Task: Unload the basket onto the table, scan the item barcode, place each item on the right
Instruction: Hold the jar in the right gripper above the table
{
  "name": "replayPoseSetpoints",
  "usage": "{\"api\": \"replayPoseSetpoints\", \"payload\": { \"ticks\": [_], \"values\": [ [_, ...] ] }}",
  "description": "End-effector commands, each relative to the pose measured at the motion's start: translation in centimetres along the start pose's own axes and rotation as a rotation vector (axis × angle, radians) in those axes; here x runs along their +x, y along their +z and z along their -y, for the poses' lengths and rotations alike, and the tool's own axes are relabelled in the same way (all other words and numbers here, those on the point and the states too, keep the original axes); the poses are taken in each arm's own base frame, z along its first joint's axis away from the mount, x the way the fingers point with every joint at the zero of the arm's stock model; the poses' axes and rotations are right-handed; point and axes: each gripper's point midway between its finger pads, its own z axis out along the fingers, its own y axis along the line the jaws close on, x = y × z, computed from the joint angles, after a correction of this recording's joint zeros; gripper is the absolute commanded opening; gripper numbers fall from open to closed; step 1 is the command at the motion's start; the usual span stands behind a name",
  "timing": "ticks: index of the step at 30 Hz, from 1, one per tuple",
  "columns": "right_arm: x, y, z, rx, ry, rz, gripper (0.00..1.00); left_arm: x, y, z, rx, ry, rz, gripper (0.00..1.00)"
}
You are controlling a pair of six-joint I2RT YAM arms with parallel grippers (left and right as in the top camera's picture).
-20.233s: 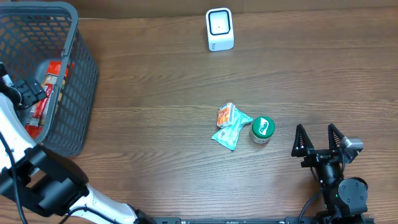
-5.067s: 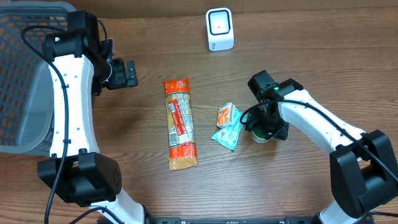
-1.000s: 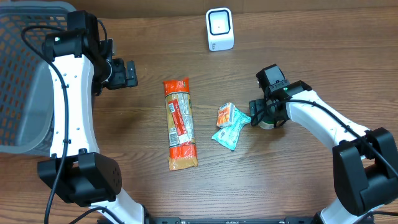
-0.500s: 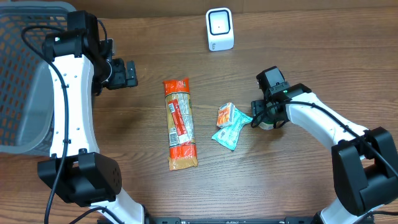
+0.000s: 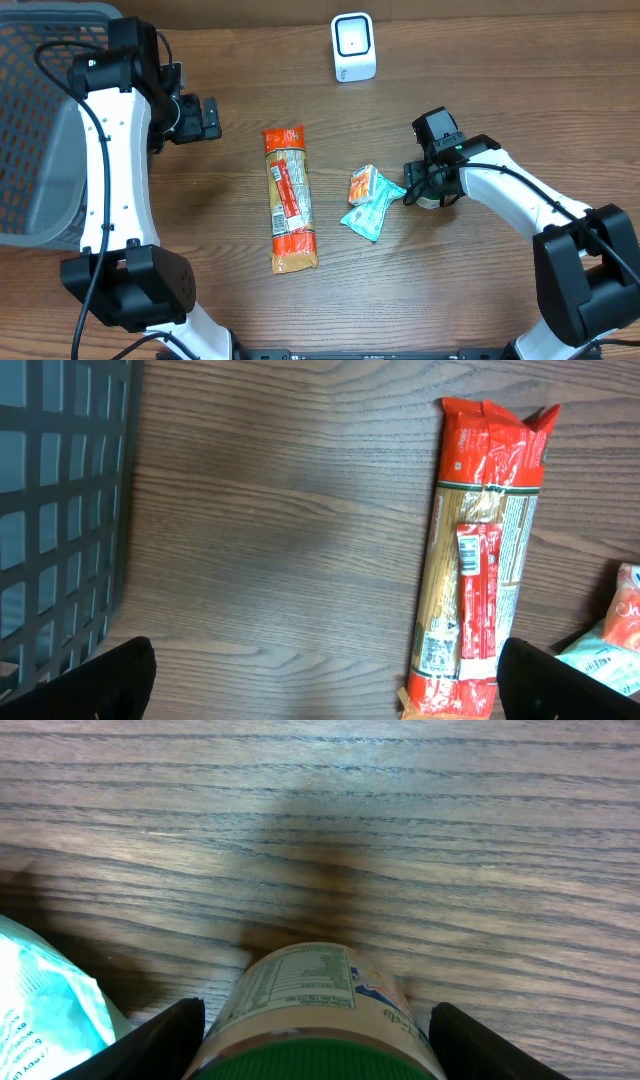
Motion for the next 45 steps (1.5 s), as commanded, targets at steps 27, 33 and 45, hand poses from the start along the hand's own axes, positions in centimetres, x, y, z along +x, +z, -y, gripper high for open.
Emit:
{"api": "replayPoseSetpoints", "payload": {
  "ticks": [27,33,45],
  "values": [
    [0.7,0.07,0.26,0.012,-0.007,-0.016,0.79,-0.27,-1.39,0.24,0.009,0.018,0.041,1.0],
    [0.71,0.07,0.27,0.012,-0.007,-0.017,0.79,-0.27,-1.39,0.24,0.009,0.018,0.041,1.0],
    [1.08,0.46,0.34,0.012,-0.007,-0.019,0.79,-0.27,-1.39,0.24,0.009,0.018,0.041,1.0]
  ]
}}
